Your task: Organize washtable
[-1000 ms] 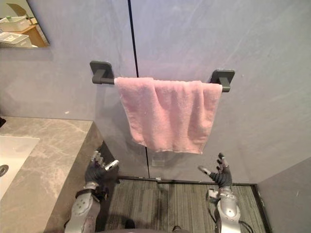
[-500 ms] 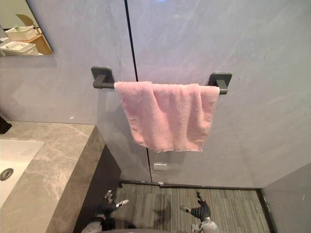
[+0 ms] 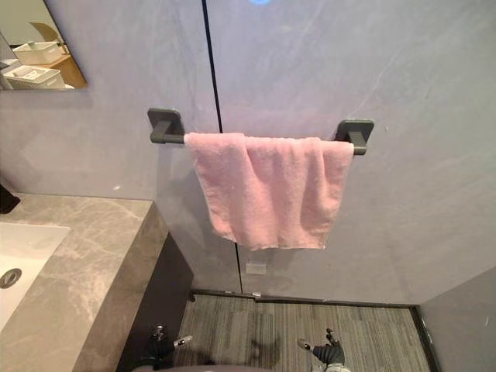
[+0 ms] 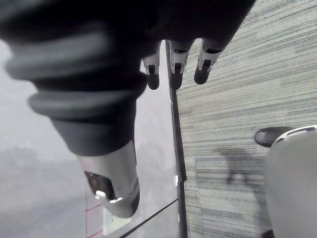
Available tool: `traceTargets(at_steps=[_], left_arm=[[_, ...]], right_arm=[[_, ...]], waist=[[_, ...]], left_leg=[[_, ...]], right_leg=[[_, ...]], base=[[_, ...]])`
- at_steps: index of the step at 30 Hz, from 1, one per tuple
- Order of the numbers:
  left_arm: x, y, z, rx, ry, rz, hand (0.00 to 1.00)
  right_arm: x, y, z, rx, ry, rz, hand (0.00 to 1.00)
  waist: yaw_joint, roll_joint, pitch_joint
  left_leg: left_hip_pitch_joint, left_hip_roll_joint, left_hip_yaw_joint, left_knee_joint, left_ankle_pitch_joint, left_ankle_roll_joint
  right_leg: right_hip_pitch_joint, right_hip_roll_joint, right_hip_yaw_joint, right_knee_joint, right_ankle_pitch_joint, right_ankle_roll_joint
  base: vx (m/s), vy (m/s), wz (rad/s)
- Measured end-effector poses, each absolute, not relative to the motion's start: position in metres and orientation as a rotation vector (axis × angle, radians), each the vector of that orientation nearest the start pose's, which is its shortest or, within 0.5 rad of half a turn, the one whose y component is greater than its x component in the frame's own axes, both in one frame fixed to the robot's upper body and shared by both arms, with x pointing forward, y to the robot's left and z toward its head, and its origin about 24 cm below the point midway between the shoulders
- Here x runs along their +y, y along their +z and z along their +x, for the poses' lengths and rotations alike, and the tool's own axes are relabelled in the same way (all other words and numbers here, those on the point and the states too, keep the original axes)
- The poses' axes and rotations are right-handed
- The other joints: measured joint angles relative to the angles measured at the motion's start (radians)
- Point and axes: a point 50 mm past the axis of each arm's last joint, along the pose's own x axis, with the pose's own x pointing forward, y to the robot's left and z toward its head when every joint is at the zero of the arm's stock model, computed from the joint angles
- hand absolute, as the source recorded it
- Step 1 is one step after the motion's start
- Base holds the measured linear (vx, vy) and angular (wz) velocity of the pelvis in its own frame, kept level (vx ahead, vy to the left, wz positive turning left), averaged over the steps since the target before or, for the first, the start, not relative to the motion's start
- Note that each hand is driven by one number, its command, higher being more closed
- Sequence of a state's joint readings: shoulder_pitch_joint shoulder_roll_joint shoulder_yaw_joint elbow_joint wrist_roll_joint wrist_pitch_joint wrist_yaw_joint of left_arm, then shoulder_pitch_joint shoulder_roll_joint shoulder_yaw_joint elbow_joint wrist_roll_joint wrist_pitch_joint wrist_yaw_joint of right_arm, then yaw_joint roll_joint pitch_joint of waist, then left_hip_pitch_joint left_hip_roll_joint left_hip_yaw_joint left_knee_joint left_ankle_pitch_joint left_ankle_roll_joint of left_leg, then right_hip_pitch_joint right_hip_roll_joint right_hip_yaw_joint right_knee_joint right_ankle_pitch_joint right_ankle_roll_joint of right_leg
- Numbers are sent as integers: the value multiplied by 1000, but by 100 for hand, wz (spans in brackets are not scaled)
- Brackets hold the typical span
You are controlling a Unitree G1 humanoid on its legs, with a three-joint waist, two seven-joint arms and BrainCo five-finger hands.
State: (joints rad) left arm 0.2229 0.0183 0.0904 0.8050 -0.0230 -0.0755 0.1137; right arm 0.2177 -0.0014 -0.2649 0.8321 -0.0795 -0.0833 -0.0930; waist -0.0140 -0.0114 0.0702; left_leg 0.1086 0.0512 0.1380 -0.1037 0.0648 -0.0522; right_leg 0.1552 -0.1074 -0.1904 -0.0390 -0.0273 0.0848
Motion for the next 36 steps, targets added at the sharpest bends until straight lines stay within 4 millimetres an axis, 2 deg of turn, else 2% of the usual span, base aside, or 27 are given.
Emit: traceTargets(at_steps=[7, 14, 17, 18, 19, 20, 21, 22, 23, 25, 26, 28, 29, 30, 31, 32, 33, 34, 35, 36], left_arm=[[186, -150, 93, 967, 278, 12, 0], [186, -151, 94, 971, 288, 5, 0], [188, -148, 103, 944, 300, 12, 0], [192, -144, 108, 919, 310, 22, 0], [192, -143, 113, 908, 308, 23, 0], [193, -141, 118, 895, 307, 26, 0], [193, -139, 122, 884, 313, 28, 0], [194, -138, 124, 876, 322, 29, 0], [198, -135, 124, 859, 347, 23, 0], [201, -134, 123, 847, 376, 8, 0], [198, -133, 124, 841, 387, 1, 0], [189, -133, 124, 841, 390, -25, 0], [186, -134, 124, 840, 395, -37, 0], [183, -134, 124, 842, 397, -43, 0], [181, -135, 123, 849, 396, -54, 0], [182, -136, 122, 853, 395, -56, 0], [183, -135, 122, 851, 403, -65, 0], [183, -135, 126, 846, 403, -66, 0], [186, -136, 124, 854, 412, -62, 0], [186, -136, 124, 853, 410, -62, 0]], right_arm=[[-207, -152, 84, 995, -380, -21, 0], [-210, -152, 90, 999, -376, -33, 0], [-205, -147, 106, 951, -352, -36, 0], [-201, -145, 108, 935, -353, -22, 0], [-200, -144, 108, 927, -357, -17, 0], [-200, -144, 109, 920, -359, -14, 0], [-200, -143, 106, 922, -362, -12, 0], [-199, -144, 101, 930, -366, -11, 0], [-197, -144, 101, 926, -360, -8, 0], [-194, -139, 110, 888, -341, -13, 0], [-196, -136, 117, 862, -349, -12, 0], [-200, -134, 118, 852, -370, -15, 0], [-202, -133, 120, 846, -370, -21, 0], [-200, -132, 124, 837, -363, -21, 0], [-201, -131, 126, 832, -360, -24, 0], [-200, -132, 125, 839, -362, -25, 0], [-202, -135, 123, 857, -366, -30, 0], [-202, -138, 120, 882, -378, -30, 0], [-205, -138, 119, 892, -397, -32, 0], [-206, -138, 120, 888, -398, -33, 0]], waist=[[0, -5, 6], [3, 1, 23], [16, -1, 52], [20, -21, 60], [19, -28, 64], [19, -31, 70], [25, -42, 72], [25, -49, 71], [34, -70, 62], [36, -87, 54], [48, -78, 58], [81, -39, 57], [89, -23, 57], [88, -13, 61], [72, 17, 61], [61, 13, 62], [53, 17, 68], [57, 13, 79], [57, 0, 86], [52, -9, 93]], left_leg=[[3, 0, 0, 0, -1, 0], [11, 5, 36, 0, -16, -5], [-6, 14, 79, 8, -15, -2], [-46, 4, 68, 36, -21, -2], [-76, 3, 47, 56, -32, 8], [-105, 4, 18, 78, -33, 13], [-128, -3, -42, 115, -33, 13], [-135, -7, -64, 127, -34, 11], [-162, -12, -104, 166, -29, -3], [-222, -12, -140, 239, -27, -12], [-237, 6, -150, 262, -21, -20], [-247, 54, -163, 261, -3, -46], [-263, 77, -169, 260, 15, -66], [-281, 90, -177, 259, 31, -72], [-314, 110, -188, 243, 90, -67], [-321, 113, -173, 146, 214, -69], [-323, 123, -114, 103, 260, -67], [-318, 117, -35, 148, 222, -73], [-299, 94, 30, 205, 128, -48], [-293, 85, 66, 267, 69, -35]], right_leg=[[1, 0, 3, 1, 0, 0], [-24, 1, 46, 36, -14, -2], [-137, -8, 93, 223, -88, -4], [-211, -26, 115, 340, -141, 14], [-240, -35, 121, 392, -160, 30], [-280, -47, 145, 500, -198, 19], [-301, -66, 171, 673, -236, 5], [-294, -74, 184, 714, -239, 8], [-273, -89, 223, 760, -244, 14], [-238, -84, 277, 747, -286, 27], [-216, -47, 290, 717, -309, 9], [-145, 12, 298, 597, -347, 5], [-116, 32, 277, 534, -380, -13], [-109, 46, 250, 505, -400, -41], [-122, 85, 205, 502, -398, -62], [-148, 93, 167, 482, -371, -91], [-148, 102, 112, 441, -343, -117], [-151, 101, 71, 419, -319, -131], [-162, 82, 29, 415, -300, -144], [-171, 68, -1, 415, -290, -158]], base=[[0, 0, 0], [-15, 4, -15], [-45, -21, -36], [-82, -64, 13], [-55, -77, 63], [41, -163, 124], [69, -126, 126], [105, -227, 132], [37, -189, 93], [-30, -351, 97], [-141, -429, 65], [-213, -399, 26], [-224, -331, 28], [-279, -347, 58], [-331, -354, 92], [-391, -339, 124], [-314, -243, 121], [-261, -185, 117], [-203, -190, 99], [-198, -169, 84]])
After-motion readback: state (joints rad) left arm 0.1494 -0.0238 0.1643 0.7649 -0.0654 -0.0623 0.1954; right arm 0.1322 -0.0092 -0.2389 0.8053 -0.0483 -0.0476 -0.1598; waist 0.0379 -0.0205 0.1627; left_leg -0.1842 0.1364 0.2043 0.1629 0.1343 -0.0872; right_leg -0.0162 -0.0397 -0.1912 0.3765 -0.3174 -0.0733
